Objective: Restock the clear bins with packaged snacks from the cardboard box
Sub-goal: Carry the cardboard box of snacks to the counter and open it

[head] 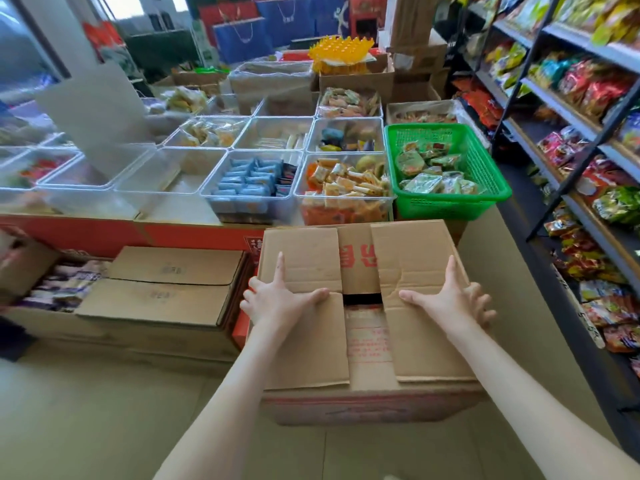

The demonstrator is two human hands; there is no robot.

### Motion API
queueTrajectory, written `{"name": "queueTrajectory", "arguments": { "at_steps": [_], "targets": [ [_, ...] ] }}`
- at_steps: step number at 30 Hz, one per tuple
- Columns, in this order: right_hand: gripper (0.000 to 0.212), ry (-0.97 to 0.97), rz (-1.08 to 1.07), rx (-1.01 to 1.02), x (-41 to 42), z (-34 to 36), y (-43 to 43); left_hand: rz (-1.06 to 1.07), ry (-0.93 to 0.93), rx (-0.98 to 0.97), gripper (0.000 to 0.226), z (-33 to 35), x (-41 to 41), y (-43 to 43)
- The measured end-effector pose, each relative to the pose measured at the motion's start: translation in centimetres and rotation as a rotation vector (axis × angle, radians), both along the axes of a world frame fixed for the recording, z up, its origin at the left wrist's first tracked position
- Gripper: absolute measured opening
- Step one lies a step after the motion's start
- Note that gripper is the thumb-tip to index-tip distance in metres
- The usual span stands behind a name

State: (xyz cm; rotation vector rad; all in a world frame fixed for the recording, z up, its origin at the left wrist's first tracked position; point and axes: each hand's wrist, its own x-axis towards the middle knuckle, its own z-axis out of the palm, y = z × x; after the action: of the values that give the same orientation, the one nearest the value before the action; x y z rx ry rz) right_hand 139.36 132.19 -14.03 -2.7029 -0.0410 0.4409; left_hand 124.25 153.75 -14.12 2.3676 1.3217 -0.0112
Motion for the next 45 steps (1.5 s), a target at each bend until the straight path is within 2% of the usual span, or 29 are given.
{"name": "queueTrajectory", "arguments": {
  "at_steps": [6,11,17,24,28,37,41,43,45],
  "targets": [
    [0.119,0.049,0.012,0.021,0.6,-1.4,7.3,0.037,0.004,0.017,0.116,-0.1,0.5,7.1],
    [0.117,0.062,0.042,-0.007,1.9,-2.7,13.0,0.077,0.019,-0.041,0.121,-1.3,1.6,12.6],
    [0.118,0.071,0.065,-0.051,2.5,-4.0,18.4,0.118,0.02,-0.095,0.134,-3.2,2.3,18.0],
    [0.112,0.147,-0.024,-0.093,1.5,-7.0,22.8,-0.025,0.093,-0.153,0.123,-5.8,4.9,25.0],
    [0.108,0.12,-0.049,-0.151,2.3,-7.5,25.4,-0.052,0.088,-0.149,0.12,-7.3,5.9,27.9],
    [0.107,0.094,-0.059,-0.224,2.6,-8.9,27.4,-0.08,0.141,-0.102,0.113,-8.7,8.3,30.1],
    [0.105,0.149,-0.043,-0.222,2.5,-8.6,27.2,-0.089,0.147,-0.112,0.112,-9.0,8.2,30.0],
    [0.096,0.098,0.035,-0.302,2.0,-8.0,27.5,-0.098,0.158,-0.121,0.11,-8.8,8.1,29.8],
    [0.075,-0.106,0.221,-0.364,0.7,-7.3,28.8,-0.148,0.165,-0.071,0.1,-8.4,8.0,29.2]
  ]
}}
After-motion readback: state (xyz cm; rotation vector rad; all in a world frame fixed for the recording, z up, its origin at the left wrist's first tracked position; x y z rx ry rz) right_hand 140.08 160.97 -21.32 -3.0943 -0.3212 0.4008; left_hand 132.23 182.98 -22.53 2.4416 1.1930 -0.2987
